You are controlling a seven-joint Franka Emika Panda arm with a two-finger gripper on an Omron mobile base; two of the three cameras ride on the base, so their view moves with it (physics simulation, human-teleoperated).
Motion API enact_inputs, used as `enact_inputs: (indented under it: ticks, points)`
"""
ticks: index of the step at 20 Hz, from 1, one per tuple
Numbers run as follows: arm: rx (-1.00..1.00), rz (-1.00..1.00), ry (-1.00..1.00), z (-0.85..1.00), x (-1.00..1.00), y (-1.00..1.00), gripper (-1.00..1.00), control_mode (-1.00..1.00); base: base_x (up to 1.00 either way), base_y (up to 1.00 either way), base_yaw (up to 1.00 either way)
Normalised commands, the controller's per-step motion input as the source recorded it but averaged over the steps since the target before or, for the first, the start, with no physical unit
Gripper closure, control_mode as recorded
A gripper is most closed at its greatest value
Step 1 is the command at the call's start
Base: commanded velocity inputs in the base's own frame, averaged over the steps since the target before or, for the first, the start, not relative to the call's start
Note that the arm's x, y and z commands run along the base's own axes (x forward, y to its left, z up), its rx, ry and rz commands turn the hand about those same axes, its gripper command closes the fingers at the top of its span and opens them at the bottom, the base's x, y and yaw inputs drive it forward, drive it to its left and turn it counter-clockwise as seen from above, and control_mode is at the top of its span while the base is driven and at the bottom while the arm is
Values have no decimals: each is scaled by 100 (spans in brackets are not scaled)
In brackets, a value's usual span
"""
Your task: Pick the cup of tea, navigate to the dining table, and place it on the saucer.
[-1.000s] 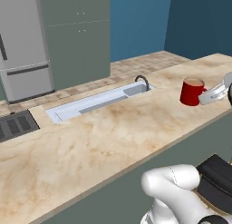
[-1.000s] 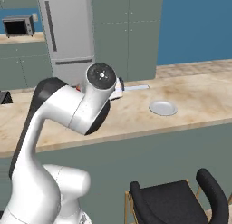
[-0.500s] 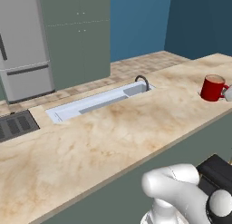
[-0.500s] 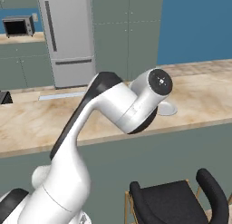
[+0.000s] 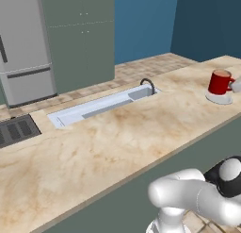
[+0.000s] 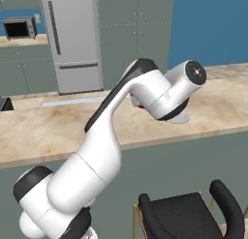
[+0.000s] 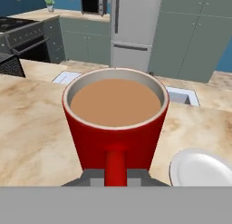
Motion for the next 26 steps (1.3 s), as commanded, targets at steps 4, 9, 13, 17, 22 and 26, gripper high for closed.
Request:
enact_inputs:
  ticks: [4, 9, 13, 17, 22, 26]
  points:
    - [-4, 0, 0, -41, 36, -9, 100, -100, 0, 0, 0]
    - [0, 1, 0, -44, 15, -25, 100, -100, 0, 0, 0]
    - [0, 3, 0, -45, 2, -27, 100, -100, 0, 0, 0]
    - [0, 1, 0, -9, 3, -39, 100, -100, 0, 0, 0]
    - [0, 0, 0, 0, 0, -37, 100, -100, 0, 0, 0]
    - [0, 0, 0, 0, 5, -33, 100, -100, 0, 0, 0]
